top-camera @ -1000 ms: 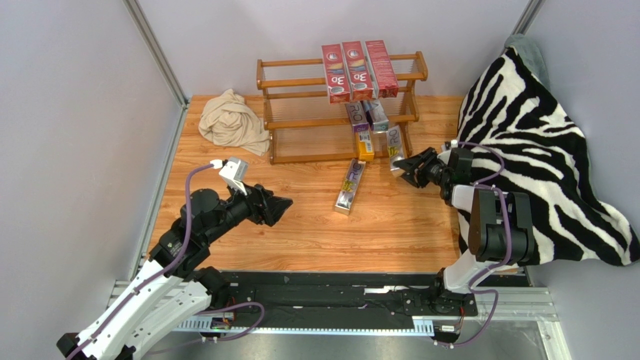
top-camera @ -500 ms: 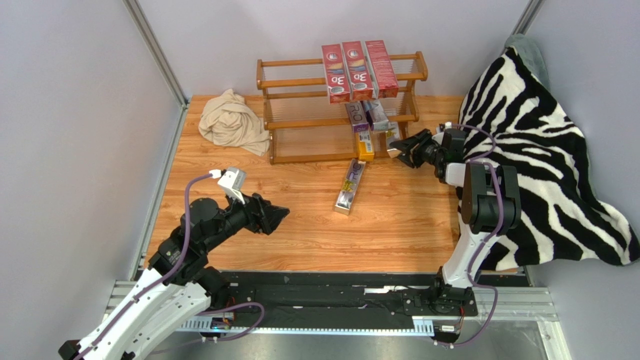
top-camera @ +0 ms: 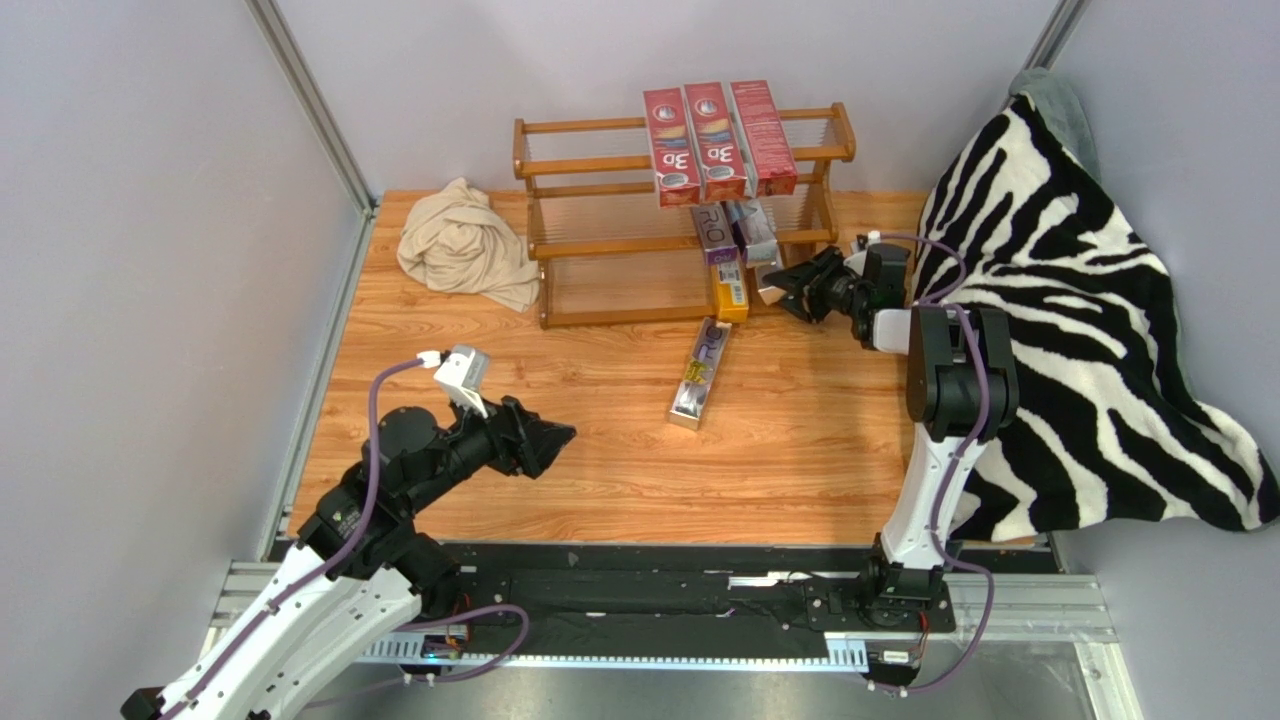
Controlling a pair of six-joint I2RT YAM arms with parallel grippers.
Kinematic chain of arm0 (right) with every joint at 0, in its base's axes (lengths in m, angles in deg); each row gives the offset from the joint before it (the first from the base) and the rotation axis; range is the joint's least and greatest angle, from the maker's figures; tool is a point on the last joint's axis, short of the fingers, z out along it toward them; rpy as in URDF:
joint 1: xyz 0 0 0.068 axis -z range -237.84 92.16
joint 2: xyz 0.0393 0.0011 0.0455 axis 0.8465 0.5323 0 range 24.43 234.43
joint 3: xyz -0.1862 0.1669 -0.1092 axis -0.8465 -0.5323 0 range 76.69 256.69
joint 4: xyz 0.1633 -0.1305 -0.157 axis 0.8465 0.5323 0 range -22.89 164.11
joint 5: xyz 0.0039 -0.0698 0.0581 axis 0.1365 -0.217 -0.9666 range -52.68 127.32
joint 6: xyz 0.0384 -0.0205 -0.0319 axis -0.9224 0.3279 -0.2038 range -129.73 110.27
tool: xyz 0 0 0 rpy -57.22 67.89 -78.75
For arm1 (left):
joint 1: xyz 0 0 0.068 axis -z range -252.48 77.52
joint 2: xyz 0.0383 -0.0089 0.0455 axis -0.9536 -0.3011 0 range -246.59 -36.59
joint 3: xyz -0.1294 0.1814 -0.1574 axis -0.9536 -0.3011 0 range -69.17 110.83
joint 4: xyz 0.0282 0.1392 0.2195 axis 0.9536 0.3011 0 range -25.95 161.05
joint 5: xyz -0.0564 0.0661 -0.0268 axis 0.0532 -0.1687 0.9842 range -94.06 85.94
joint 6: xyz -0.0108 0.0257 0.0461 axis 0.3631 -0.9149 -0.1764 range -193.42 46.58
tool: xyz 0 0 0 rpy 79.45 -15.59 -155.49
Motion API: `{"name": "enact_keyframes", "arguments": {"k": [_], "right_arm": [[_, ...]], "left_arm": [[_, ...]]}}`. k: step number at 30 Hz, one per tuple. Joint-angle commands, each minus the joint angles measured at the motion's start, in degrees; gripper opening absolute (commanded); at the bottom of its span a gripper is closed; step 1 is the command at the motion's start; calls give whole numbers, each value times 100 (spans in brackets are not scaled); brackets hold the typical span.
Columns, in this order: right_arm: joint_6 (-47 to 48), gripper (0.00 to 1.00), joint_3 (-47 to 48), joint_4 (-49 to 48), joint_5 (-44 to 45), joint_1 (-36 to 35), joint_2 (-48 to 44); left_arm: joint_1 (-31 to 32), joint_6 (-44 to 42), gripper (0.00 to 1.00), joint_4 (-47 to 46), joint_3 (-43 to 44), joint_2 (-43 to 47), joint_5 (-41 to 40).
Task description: Place and organize the toothpastes onto the shelf
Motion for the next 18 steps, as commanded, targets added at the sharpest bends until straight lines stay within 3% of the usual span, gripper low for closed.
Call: {"name": "enact_keyframes", "arguments": {"k": [1,5,7,11,18], "right_arm": [[51,13,124,-29,27,-146,101],[227,19,18,77,89,-217,110],[218,31,-17,103,107,-217,153],[218,40,-219,138,168,-208,154],[324,66,-457,313,247,-217,39]], "left_arm": [[-16,71,81,92,-34,33,74],[-16,89,81,119,-69,68,92],[-17,89,81,145,-78,94,83],[-16,141,80,216,-104,173,21],[-16,212,80,215,-201,322,4]]}}
